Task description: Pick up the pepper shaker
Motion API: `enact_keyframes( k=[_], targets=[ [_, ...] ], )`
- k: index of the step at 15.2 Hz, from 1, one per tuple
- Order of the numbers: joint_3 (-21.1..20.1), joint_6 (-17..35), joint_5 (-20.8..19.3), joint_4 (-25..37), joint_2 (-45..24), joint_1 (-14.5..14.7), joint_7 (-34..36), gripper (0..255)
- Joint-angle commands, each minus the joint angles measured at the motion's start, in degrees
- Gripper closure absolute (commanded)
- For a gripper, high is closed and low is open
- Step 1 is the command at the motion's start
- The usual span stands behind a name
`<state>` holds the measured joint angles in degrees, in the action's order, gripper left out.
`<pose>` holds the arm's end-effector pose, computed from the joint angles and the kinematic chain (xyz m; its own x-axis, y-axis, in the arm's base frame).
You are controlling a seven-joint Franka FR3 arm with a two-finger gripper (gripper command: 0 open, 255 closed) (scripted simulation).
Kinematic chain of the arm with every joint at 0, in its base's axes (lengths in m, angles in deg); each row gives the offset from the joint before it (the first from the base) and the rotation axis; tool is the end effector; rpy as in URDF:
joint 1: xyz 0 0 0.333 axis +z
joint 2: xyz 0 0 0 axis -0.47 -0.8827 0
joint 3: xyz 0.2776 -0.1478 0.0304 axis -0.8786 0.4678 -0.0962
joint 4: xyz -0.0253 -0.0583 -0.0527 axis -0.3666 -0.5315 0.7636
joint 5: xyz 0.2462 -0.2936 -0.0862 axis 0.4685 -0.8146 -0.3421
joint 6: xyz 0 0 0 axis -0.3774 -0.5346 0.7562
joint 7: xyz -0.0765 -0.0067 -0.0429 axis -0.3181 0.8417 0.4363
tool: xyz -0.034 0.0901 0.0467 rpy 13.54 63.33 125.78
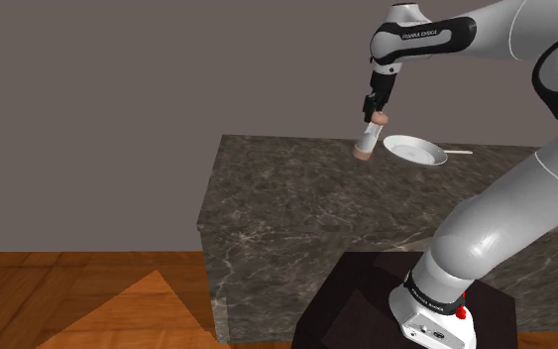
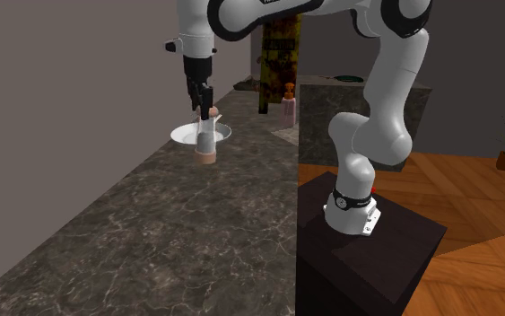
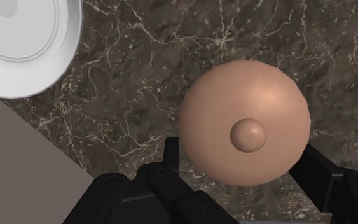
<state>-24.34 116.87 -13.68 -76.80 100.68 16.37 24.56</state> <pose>0.3658 -0.3260 0.5530 0.9912 -0.1310 0.0180 -0.1323 -0.9842 0.1179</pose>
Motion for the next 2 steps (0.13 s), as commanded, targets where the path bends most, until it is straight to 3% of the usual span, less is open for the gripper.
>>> enact_keyframes(
  k=[1,2],
  targets=[
    [-0.1,-0.9,0.0,0.9,0.1,0.0,-0.1,255],
    [-0.1,-0.9,0.1,0.9,0.1,0.0,-0.1,255]
  ],
)
